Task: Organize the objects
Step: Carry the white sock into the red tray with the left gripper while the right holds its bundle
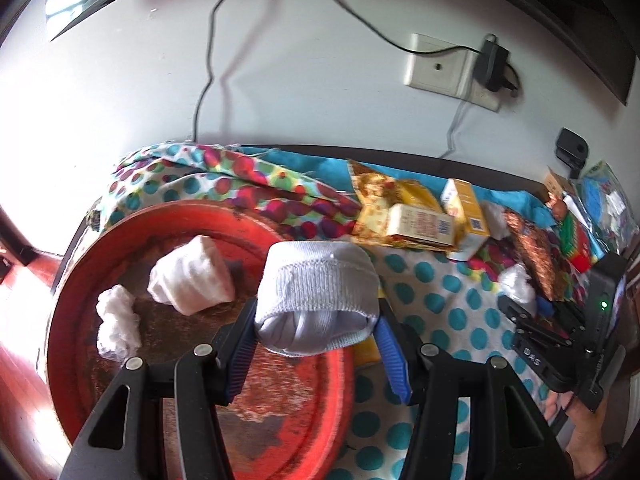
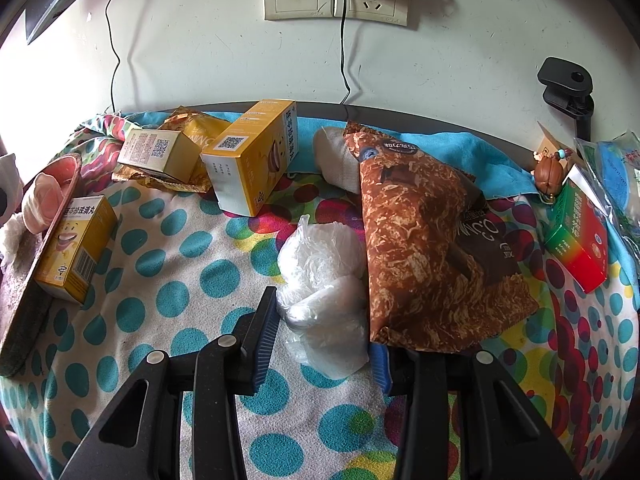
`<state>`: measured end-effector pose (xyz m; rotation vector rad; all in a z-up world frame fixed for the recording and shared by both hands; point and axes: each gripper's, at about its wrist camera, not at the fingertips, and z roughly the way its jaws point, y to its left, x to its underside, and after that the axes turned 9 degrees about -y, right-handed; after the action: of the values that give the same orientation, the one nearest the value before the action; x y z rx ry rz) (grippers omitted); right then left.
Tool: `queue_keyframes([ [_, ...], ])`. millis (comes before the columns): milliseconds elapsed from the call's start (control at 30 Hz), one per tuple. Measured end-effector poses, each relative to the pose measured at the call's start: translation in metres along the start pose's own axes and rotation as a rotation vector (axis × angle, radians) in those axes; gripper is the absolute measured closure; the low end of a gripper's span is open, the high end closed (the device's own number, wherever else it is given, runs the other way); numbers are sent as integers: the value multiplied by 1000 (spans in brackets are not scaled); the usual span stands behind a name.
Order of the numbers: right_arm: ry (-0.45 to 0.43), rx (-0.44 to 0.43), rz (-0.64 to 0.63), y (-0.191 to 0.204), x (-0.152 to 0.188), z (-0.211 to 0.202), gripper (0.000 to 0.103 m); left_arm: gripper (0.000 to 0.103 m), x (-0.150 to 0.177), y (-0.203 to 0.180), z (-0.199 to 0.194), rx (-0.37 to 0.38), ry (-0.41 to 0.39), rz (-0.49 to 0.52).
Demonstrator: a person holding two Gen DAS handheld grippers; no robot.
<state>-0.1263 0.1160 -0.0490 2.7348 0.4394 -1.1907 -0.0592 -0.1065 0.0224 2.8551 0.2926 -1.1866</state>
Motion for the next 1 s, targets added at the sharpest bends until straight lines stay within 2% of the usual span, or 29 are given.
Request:
queue_keyframes([
  [1000, 0, 0, -2, 1, 0, 0, 64, 46, 16, 142, 22, -185, 74, -266],
])
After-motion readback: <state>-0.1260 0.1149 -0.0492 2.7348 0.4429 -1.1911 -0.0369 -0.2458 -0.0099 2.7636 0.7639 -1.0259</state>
